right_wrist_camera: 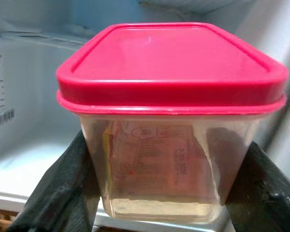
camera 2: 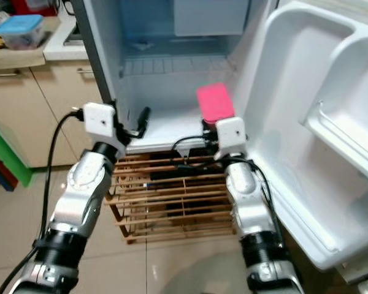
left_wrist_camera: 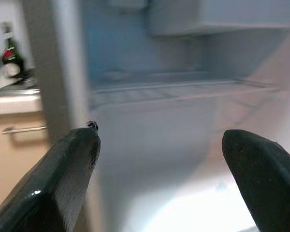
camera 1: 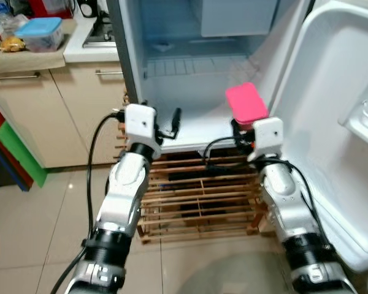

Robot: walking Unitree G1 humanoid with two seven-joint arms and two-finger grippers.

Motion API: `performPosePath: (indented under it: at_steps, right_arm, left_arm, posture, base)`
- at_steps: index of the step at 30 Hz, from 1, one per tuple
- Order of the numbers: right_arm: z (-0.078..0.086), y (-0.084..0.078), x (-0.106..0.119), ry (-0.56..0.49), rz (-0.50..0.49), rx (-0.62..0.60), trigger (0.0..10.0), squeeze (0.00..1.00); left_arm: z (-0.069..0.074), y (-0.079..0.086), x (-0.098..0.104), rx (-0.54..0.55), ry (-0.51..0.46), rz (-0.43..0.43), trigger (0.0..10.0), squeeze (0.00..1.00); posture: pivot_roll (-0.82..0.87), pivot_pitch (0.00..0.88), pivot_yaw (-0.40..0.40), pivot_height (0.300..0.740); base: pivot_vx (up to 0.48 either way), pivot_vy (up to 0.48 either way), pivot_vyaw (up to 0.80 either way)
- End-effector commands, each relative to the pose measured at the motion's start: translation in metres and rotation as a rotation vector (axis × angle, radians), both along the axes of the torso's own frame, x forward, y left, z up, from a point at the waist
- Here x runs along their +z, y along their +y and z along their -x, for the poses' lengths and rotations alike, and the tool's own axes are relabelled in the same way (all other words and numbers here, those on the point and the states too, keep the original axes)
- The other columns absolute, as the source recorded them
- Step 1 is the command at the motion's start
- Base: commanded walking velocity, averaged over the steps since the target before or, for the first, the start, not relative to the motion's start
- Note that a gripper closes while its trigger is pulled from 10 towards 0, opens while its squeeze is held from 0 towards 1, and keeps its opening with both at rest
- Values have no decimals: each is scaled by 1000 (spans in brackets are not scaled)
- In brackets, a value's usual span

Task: Restocking fridge

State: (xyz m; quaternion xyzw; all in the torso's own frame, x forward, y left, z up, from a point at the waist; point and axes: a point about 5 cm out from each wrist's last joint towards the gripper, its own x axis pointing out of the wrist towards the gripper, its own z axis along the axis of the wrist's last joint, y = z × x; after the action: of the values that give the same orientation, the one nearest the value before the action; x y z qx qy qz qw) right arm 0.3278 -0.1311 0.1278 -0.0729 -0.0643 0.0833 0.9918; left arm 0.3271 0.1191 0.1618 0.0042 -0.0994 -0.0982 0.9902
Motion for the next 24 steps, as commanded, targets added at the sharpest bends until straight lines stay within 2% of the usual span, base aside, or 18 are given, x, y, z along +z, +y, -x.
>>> performPosePath:
  at_steps: [1,10,17,21,23,24]
  right_arm:
    - [-2,7,5,-14,1,28,0,0]
    - [-2,10,2,-3,-1,49,0,0]
    - [-10,11,-2,44,-41,39,0,0]
    - [-20,16,-2,66,-21,19,0,0]
    - [-28,27,-1,87,-44,21,0,0]
    - [-28,27,-1,87,-44,21,0,0]
  left_arm:
    - [0,3,4,15,-10,7,10000,0]
    - [0,1,4,8,-13,6,10000,0]
    - [1,-5,7,-50,-35,-65,10000,0]
    - [7,1,-1,-90,12,-73,10000,0]
    - [19,5,-12,-134,66,-75,10000,0]
    - [19,5,-12,-134,66,-75,10000,0]
  posture:
    - [-36,0,13,740]
    - [-39,0,14,740]
    - [-21,6,9,740]
    - [-3,22,9,740]
    - [39,58,13,740]
    - [39,58,13,740]
  base:
    - [0,0,0]
    - [0,0,0]
    - [0,0,0]
    - [0,0,0]
    - [0,0,0]
    - [0,0,0]
